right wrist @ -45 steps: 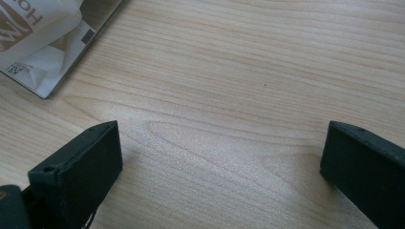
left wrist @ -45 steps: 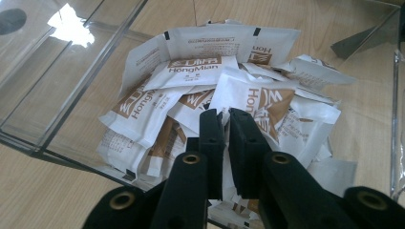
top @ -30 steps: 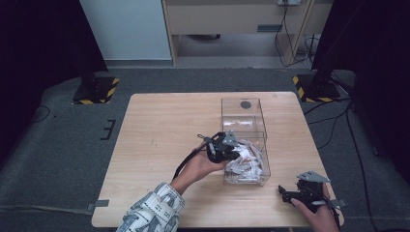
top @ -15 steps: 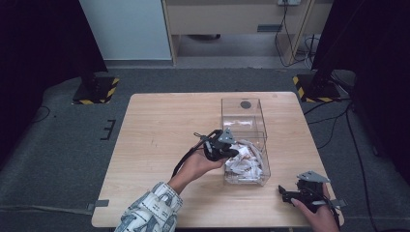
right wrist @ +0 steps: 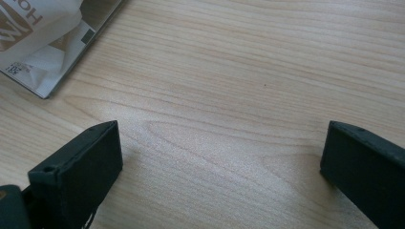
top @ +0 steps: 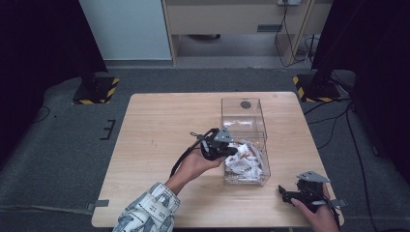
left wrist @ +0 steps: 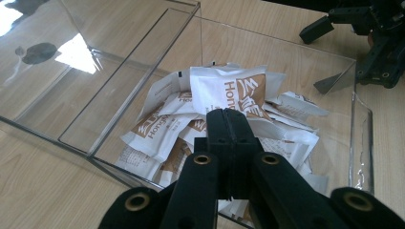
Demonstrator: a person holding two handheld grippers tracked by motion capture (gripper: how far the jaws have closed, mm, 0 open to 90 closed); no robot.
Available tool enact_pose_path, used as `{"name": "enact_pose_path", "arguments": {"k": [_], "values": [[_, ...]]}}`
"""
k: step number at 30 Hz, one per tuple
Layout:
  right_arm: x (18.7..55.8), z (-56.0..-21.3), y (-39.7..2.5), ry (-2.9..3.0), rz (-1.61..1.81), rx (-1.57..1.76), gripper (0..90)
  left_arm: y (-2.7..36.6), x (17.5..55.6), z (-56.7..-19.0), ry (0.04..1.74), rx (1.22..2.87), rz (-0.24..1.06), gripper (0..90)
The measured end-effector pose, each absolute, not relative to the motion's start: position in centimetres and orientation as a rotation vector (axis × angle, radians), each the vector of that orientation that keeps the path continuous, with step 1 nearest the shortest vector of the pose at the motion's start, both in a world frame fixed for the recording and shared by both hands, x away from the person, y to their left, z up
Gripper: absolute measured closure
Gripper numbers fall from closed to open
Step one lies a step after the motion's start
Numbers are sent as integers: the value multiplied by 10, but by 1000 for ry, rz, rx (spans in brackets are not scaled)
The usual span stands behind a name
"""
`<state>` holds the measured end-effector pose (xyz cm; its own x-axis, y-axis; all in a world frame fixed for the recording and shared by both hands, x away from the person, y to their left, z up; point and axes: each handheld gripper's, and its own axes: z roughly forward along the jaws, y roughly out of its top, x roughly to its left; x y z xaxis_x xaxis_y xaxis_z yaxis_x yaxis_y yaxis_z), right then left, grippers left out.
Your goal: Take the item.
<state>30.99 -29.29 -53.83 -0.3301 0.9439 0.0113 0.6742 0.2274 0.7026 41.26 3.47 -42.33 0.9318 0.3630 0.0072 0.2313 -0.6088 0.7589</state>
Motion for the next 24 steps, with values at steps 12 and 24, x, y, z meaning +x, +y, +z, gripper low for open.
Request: {"name": "enact_pose_path", "arguments": {"k": [12, 24], "values": [[310, -538, -293, 2088, 867, 1489, 8, 37, 410, -414, 406, 2224, 220, 899], [310, -538, -293, 2088, 867, 1488, 9, 37, 409, -410, 395, 2214, 227, 899]]}}
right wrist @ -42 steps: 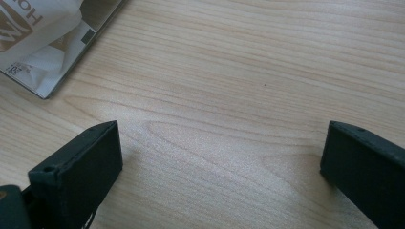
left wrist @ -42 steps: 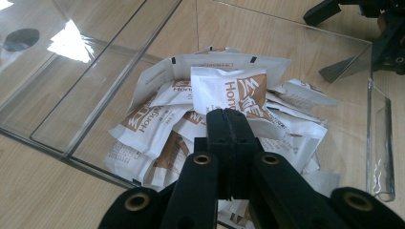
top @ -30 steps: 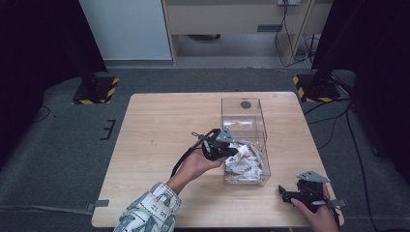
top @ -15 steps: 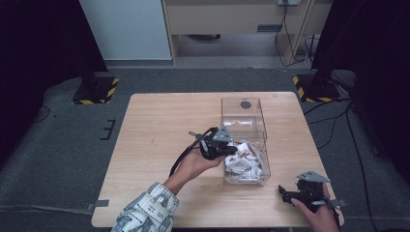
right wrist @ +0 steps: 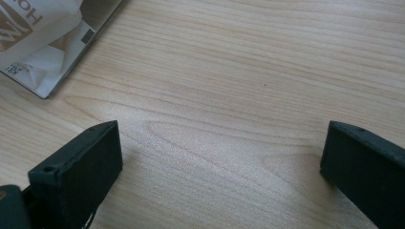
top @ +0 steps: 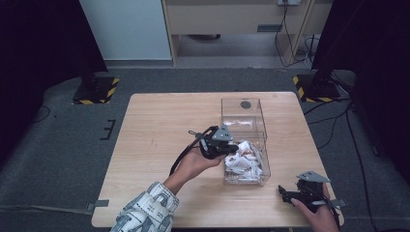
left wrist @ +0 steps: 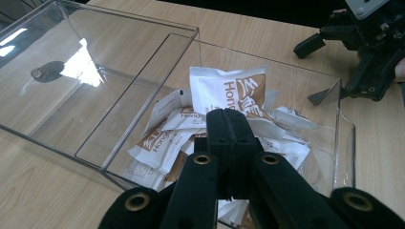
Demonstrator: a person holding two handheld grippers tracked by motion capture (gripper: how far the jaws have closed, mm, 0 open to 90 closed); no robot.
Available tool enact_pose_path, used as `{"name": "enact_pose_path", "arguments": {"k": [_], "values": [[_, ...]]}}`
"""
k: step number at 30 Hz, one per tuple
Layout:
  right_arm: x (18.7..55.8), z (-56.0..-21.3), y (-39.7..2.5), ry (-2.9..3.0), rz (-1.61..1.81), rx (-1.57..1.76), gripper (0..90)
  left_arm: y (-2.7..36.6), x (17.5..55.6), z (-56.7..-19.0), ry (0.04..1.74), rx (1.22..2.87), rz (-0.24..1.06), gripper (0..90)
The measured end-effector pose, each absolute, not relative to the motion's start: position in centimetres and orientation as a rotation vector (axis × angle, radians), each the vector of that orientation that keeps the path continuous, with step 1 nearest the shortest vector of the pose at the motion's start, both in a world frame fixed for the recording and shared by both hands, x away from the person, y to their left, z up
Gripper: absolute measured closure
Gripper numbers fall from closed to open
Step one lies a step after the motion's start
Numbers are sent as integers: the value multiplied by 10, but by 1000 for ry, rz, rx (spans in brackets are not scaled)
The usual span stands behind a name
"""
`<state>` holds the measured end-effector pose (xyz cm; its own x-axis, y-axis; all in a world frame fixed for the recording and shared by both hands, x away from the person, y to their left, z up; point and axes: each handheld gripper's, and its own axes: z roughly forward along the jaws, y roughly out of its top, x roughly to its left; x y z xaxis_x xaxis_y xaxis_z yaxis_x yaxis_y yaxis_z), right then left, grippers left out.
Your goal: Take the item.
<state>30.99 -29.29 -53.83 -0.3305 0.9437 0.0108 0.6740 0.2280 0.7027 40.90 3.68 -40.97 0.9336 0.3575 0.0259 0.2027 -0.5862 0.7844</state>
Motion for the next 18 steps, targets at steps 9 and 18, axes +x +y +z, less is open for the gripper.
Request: {"name": "enact_pose_path", "arguments": {"k": [9, 18], "values": [[310, -538, -293, 2088, 867, 1489, 8, 41, 408, -403, 393, 2194, 237, 899], [310, -538, -293, 2088, 867, 1489, 9, 46, 407, -397, 388, 2182, 252, 899]]}}
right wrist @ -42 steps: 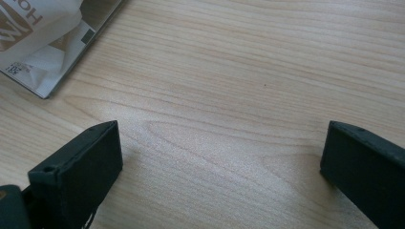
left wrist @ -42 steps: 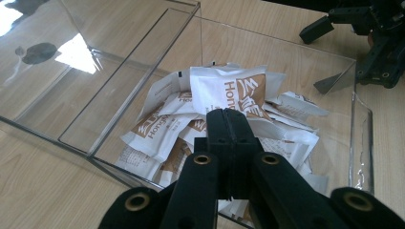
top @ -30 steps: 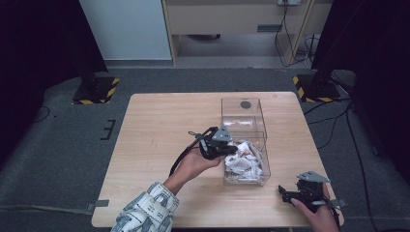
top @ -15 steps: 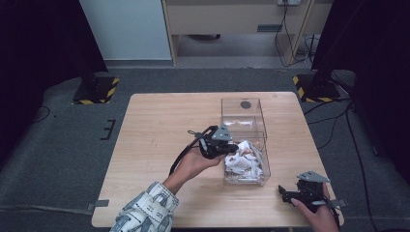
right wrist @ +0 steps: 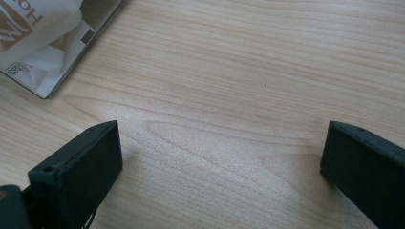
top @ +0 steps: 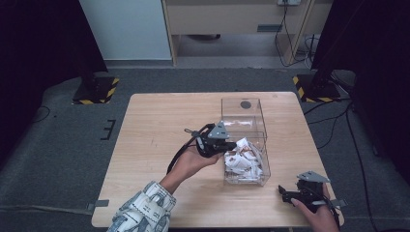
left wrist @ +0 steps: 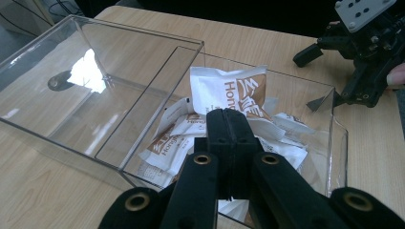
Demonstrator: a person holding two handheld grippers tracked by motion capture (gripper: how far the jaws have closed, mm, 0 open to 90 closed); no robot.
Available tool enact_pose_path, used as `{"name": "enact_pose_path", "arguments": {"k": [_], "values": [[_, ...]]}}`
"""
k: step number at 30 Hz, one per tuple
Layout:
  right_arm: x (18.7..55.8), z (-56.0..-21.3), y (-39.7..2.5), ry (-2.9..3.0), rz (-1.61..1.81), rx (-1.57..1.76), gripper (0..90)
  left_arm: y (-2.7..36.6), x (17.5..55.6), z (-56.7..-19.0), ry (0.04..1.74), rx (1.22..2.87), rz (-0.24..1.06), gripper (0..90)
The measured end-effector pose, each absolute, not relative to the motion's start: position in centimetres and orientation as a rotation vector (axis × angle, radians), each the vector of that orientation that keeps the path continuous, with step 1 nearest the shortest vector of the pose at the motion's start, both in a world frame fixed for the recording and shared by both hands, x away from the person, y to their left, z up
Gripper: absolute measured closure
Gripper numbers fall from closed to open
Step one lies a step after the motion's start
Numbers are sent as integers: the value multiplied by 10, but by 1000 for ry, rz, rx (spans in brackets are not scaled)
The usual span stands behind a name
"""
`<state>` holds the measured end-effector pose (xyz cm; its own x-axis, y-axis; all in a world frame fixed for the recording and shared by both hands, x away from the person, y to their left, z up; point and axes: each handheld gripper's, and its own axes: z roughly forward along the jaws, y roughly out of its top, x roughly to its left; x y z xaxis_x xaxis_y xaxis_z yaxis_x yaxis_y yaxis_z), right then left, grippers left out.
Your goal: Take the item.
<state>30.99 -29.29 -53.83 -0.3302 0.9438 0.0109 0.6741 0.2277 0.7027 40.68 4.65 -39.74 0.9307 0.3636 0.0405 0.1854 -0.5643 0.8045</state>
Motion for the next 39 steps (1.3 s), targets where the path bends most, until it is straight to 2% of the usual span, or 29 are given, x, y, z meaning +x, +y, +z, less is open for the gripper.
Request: {"name": "enact_pose_path", "arguments": {"k": [39], "values": [[310, -538, -293, 2088, 867, 1489, 8, 102, 421, -390, 495, 2125, 321, 899]]}}
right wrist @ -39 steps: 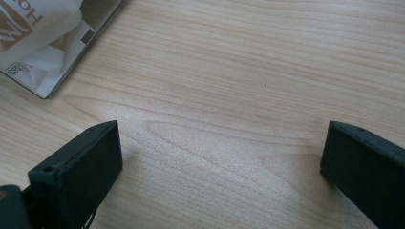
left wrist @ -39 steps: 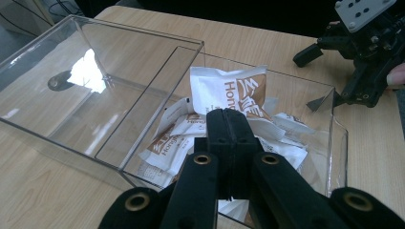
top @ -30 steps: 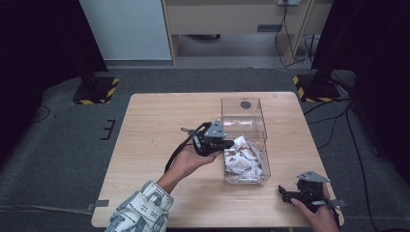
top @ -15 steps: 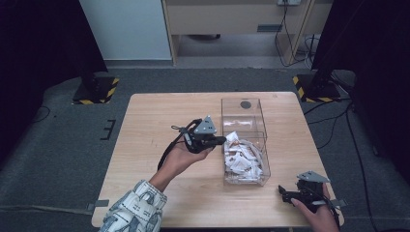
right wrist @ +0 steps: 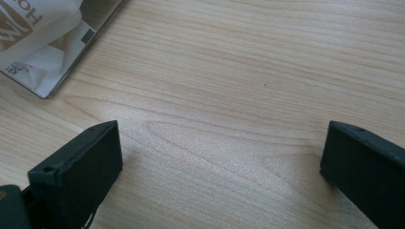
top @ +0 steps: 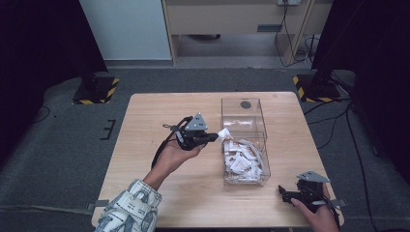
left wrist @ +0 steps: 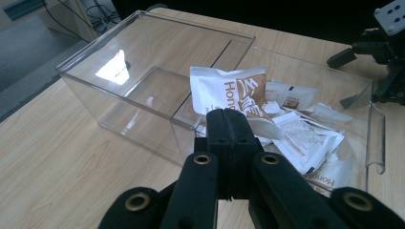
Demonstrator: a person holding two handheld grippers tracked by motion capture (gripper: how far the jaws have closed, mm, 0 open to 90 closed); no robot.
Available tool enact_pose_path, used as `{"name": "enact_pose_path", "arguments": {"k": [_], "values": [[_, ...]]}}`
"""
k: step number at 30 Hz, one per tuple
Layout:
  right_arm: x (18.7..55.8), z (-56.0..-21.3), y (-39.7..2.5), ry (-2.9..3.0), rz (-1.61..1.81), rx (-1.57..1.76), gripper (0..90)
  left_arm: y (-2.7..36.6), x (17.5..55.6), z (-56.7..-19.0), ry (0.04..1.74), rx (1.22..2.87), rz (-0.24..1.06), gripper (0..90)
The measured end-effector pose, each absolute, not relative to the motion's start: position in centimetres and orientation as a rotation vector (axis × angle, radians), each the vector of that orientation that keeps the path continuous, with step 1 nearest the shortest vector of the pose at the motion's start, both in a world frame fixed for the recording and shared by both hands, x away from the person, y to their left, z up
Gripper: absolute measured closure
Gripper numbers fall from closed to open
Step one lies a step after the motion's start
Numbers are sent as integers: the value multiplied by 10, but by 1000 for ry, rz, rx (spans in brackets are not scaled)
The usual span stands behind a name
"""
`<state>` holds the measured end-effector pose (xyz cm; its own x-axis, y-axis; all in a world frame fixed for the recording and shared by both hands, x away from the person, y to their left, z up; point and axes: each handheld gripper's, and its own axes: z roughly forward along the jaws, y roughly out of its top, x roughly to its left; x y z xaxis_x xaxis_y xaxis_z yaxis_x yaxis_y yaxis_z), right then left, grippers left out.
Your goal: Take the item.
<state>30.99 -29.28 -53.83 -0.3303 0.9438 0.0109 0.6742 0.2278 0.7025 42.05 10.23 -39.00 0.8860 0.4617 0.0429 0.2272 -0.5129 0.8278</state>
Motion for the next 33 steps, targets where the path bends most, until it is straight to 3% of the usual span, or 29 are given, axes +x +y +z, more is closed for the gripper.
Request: {"name": "enact_pose_path", "arguments": {"k": [33], "values": [[310, -538, -293, 2089, 866, 1488, 9, 136, 435, -403, 564, 2143, 354, 900]]}}
